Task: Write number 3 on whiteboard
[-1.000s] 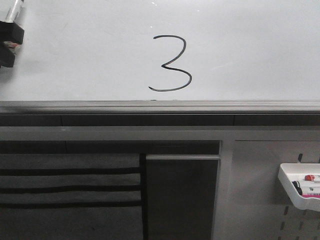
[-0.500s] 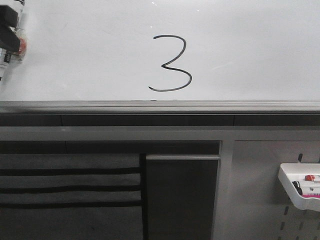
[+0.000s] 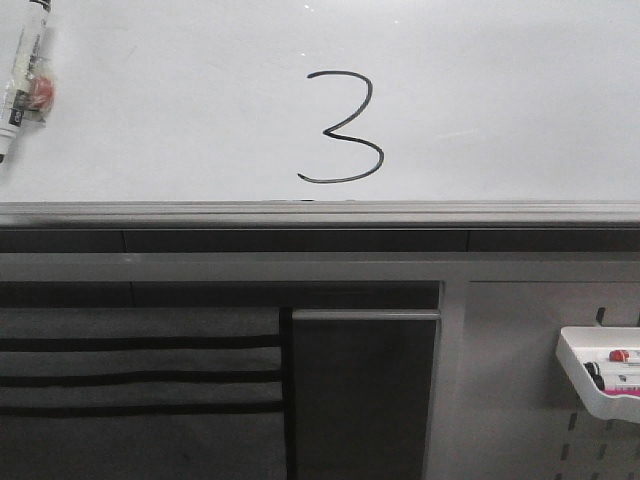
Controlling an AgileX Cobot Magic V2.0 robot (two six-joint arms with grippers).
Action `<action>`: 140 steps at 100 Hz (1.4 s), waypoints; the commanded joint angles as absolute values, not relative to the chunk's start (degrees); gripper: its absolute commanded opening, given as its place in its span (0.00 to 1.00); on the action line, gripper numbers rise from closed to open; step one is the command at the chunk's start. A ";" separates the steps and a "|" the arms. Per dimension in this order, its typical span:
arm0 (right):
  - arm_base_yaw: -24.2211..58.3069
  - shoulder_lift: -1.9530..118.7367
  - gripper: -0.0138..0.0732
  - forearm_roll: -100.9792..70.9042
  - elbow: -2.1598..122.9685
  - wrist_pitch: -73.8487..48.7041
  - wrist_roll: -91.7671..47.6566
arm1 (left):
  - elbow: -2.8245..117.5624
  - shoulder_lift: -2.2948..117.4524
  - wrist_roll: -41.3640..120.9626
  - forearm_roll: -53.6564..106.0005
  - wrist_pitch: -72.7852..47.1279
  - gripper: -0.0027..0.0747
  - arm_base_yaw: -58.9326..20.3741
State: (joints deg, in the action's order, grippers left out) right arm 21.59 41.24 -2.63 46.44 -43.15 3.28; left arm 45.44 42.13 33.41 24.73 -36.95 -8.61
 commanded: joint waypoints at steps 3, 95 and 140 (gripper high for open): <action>21.24 37.51 0.39 5.16 45.99 -38.53 9.06 | 45.79 36.36 26.06 18.48 -36.71 0.31 -7.35; 21.24 23.91 0.07 11.27 40.15 -26.32 10.12 | 19.82 23.36 25.03 29.00 -12.61 0.01 -5.26; 21.24 23.91 0.07 11.27 40.15 -26.32 10.12 | 10.64 4.87 25.14 23.45 -6.00 0.01 -4.48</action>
State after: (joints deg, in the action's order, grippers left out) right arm 21.59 23.51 10.06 38.79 -31.17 10.11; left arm 10.41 5.34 25.58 24.70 -13.25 -4.62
